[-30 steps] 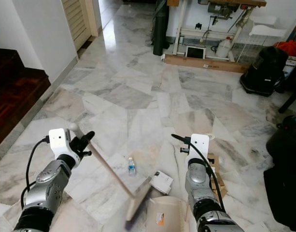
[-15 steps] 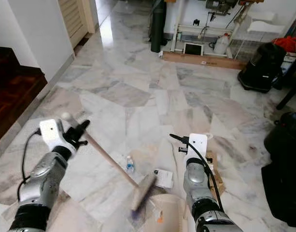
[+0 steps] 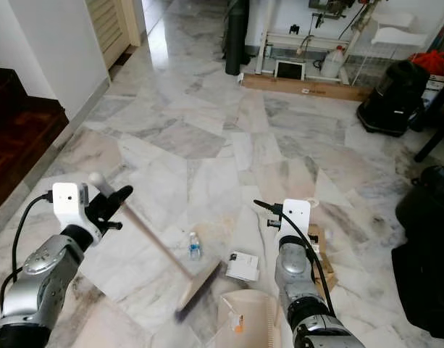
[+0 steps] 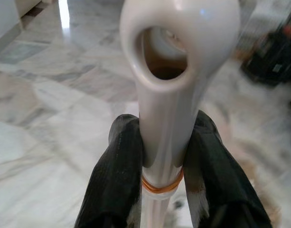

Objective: Sweep floor

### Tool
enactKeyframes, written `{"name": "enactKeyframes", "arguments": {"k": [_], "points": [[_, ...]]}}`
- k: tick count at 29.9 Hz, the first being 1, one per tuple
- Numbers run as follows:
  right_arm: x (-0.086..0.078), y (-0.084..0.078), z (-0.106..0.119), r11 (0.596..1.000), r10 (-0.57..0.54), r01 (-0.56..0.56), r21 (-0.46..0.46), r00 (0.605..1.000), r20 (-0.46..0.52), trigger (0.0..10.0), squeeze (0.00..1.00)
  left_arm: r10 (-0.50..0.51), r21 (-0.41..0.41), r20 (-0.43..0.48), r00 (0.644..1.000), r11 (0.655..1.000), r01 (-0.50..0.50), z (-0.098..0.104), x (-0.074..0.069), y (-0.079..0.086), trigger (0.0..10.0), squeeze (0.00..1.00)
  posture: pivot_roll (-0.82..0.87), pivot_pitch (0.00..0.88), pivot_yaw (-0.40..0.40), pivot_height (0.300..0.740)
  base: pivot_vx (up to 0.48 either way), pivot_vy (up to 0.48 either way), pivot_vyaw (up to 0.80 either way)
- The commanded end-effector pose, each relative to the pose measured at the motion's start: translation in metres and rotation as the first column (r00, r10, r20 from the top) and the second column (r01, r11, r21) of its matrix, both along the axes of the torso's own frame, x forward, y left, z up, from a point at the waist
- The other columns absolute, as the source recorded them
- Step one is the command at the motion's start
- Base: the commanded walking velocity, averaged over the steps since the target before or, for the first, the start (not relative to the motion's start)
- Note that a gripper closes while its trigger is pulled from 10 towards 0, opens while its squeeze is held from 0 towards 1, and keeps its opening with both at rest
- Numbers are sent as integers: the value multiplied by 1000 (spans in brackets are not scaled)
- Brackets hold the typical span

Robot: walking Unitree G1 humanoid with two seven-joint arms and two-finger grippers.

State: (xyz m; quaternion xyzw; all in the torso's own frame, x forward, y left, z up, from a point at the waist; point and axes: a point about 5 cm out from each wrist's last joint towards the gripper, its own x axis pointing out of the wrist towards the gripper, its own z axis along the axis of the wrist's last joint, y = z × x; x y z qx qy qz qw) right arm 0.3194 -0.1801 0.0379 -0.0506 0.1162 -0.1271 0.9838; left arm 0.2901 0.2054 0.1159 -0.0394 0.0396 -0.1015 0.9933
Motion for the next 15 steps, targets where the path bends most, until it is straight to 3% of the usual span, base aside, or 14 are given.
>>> {"name": "enactKeyframes", "arguments": {"k": [1, 4, 8, 10, 15], "points": [[-3, 1, -6, 1000, 4, -4, 5, 1000, -29, 10000, 0, -17, 54, 30, 999, 998, 15, 9, -2, 3, 10000, 0, 53, 78, -33, 740, 0, 0, 0], [-3, 2, -6, 1000, 6, -6, 6, 999, -33, 10000, 0, -77, 111, -24, 997, 991, 79, 3, -6, 4, 10000, 0, 57, 76, -33, 740, 0, 0, 0], [-3, 2, -6, 1000, 7, -6, 7, 999, -32, 10000, 0, -143, 127, -87, 986, 980, 153, -7, -9, -2, 10000, 0, 57, 76, -33, 740, 0, 0, 0], [-3, 2, -6, 1000, 5, -4, 8, 1000, -31, 10000, 0, -191, 114, -128, 973, 972, 206, -13, -10, -8, 10000, 0, 51, 78, -33, 740, 0, 0, 0], [-2, 0, -5, 1000, 0, 0, 7, 1000, -27, 10000, 0, -221, -2, -159, 962, 975, 224, -19, -6, -18, 10000, 0, 45, 79, -34, 740, 0, 0, 0]]}}
